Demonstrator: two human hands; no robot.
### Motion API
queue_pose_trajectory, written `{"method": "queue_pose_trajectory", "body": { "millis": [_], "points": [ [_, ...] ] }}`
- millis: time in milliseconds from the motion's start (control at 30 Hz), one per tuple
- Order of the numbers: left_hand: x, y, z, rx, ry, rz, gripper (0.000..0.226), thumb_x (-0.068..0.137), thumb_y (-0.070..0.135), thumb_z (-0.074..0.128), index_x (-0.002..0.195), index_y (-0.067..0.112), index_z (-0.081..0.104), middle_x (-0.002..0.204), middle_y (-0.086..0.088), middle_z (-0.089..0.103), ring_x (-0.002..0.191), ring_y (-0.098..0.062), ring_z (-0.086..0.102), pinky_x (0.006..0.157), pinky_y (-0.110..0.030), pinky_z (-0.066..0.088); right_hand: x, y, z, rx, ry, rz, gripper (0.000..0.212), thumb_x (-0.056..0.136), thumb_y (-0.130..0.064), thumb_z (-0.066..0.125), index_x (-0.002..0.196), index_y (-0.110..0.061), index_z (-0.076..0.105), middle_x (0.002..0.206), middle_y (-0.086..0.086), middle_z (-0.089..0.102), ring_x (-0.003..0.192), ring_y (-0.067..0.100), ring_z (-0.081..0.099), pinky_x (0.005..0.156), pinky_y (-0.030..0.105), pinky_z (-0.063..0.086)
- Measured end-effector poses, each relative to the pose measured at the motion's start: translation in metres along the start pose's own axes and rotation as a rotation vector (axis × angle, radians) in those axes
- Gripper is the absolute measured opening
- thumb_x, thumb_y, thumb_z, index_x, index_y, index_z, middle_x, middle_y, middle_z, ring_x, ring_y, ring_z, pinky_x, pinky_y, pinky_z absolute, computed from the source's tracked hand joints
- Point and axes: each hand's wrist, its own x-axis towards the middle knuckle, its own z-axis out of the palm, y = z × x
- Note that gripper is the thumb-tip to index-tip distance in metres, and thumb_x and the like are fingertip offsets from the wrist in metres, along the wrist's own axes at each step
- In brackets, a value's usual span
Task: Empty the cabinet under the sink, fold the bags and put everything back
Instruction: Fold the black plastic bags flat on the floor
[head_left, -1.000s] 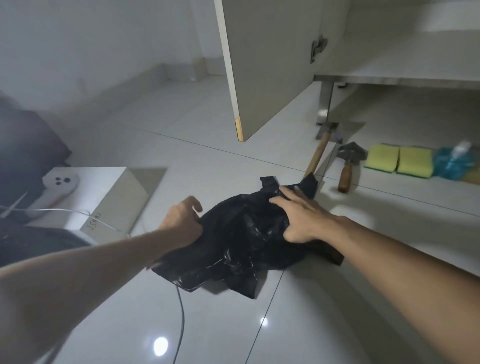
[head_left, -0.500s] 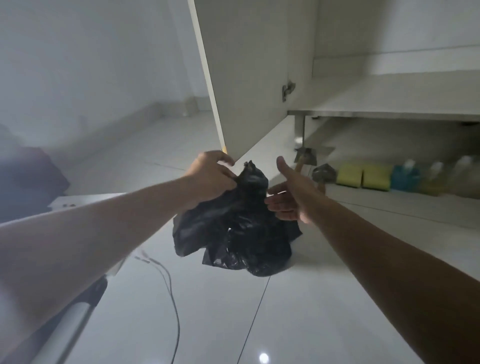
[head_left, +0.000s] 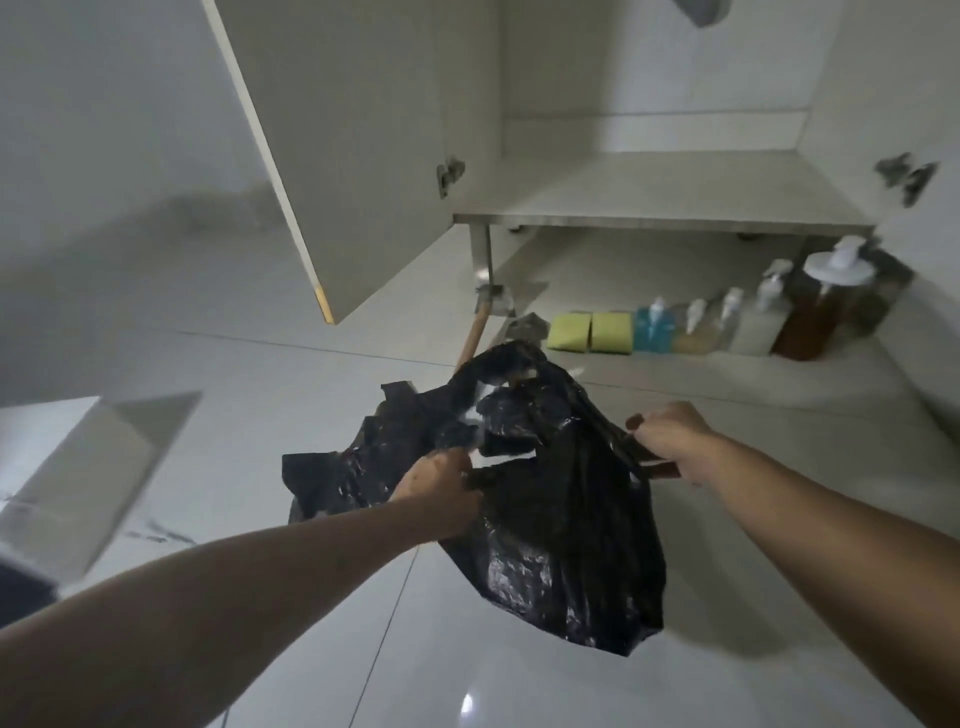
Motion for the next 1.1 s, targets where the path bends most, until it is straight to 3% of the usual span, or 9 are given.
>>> {"method": "queue_pose_trajectory", "body": {
  "millis": [100, 233, 367, 500, 700, 800, 900, 1000, 1100],
  "points": [
    [0.008, 0.001, 0.034, 0.081, -0.11, -0.011, 0.04, 0.085, 0.029, 0.06, 0.122, 0.014, 0.056, 0.122, -0.008, 0.056, 0.112, -0.026, 0.056, 0.089, -0.033, 0.048, 0.013, 0.035, -0.033, -0.054, 0.064, 0.035, 0.017, 0.092, -0.003, 0.053, 0.1, 0.003, 0.066, 0.086, 0.02, 0.07, 0.062, 0.027, 0.067, 0.052, 0.032, 0.056],
    [0.012, 0.01, 0.077, -0.011, -0.16, -0.051, 0.052, 0.09, 0.033, 0.055, 0.139, 0.019, 0.043, 0.141, -0.009, 0.044, 0.128, -0.027, 0.045, 0.105, -0.036, 0.04, 0.012, 0.073, -0.053, -0.341, 0.03, -0.005, 0.039, 0.084, -0.044, 0.069, 0.093, -0.009, 0.055, 0.091, 0.01, 0.061, 0.078, 0.026, 0.063, 0.059, 0.032, 0.054],
    [0.006, 0.017, 0.113, -0.152, -0.165, -0.038, 0.059, 0.077, 0.031, 0.063, 0.134, 0.028, 0.047, 0.129, -0.005, 0.053, 0.115, -0.022, 0.055, 0.098, -0.034, 0.047, 0.012, 0.119, -0.055, -0.59, 0.12, -0.065, 0.042, 0.075, -0.019, 0.073, 0.113, -0.014, 0.055, 0.102, 0.009, 0.063, 0.086, 0.027, 0.062, 0.073, 0.03, 0.053],
    [-0.005, 0.017, 0.137, -0.292, -0.15, -0.109, 0.047, 0.078, 0.004, 0.065, 0.121, 0.021, 0.055, 0.088, -0.003, 0.064, 0.075, -0.018, 0.063, 0.063, -0.024, 0.054, 0.013, 0.144, -0.071, -0.536, 0.283, -0.02, 0.041, 0.08, -0.009, 0.065, 0.119, -0.009, 0.054, 0.099, 0.013, 0.062, 0.083, 0.03, 0.056, 0.071, 0.028, 0.044],
    [-0.008, 0.018, 0.151, -0.301, -0.143, -0.263, 0.039, 0.07, 0.013, 0.063, 0.107, 0.012, 0.053, 0.093, -0.007, 0.066, 0.087, -0.025, 0.063, 0.076, -0.035, 0.056, 0.005, 0.174, -0.101, -0.505, 0.423, 0.089, 0.037, 0.081, -0.007, 0.064, 0.115, -0.004, 0.05, 0.091, 0.011, 0.057, 0.077, 0.029, 0.052, 0.072, 0.033, 0.047],
    [-0.015, 0.032, 0.151, -0.048, -0.03, -0.154, 0.053, 0.071, 0.025, 0.06, 0.119, 0.014, 0.04, 0.116, -0.005, 0.051, 0.11, -0.027, 0.052, 0.091, -0.037, 0.046, -0.002, 0.185, -0.096, -0.674, 0.502, -0.04, 0.047, 0.082, -0.017, 0.067, 0.122, -0.006, 0.046, 0.11, 0.016, 0.055, 0.099, 0.036, 0.054, 0.081, 0.044, 0.05],
    [-0.016, 0.049, 0.155, 0.13, 0.18, 0.262, 0.065, 0.08, 0.042, 0.051, 0.137, 0.018, 0.033, 0.145, -0.007, 0.034, 0.131, -0.027, 0.036, 0.108, -0.039, 0.031, -0.012, 0.197, -0.077, -0.856, 0.456, -0.39, 0.056, 0.087, -0.034, 0.063, 0.136, -0.011, 0.047, 0.142, 0.014, 0.044, 0.129, 0.036, 0.042, 0.103, 0.048, 0.04],
    [-0.001, 0.052, 0.172, 0.308, -0.048, 0.464, 0.078, 0.09, 0.062, 0.031, 0.153, 0.022, 0.005, 0.161, -0.003, -0.008, 0.149, -0.023, -0.007, 0.121, -0.045, 0.001, -0.013, 0.214, -0.067, -1.017, 0.2, -0.38, 0.07, 0.092, -0.063, 0.038, 0.152, -0.032, 0.022, 0.163, 0.005, 0.009, 0.148, 0.032, 0.012, 0.117, 0.052, 0.016],
    [0.019, 0.039, 0.181, 0.465, -0.236, 0.385, 0.08, 0.089, 0.07, 0.021, 0.152, 0.028, -0.009, 0.159, 0.0, -0.02, 0.147, -0.018, -0.019, 0.119, -0.052, -0.004, -0.005, 0.229, -0.07, -1.096, 0.04, -0.178, 0.075, 0.086, -0.078, 0.016, 0.151, -0.046, -0.005, 0.163, -0.002, -0.012, 0.15, 0.028, -0.007, 0.116, 0.061, 0.006]
  ]
}}
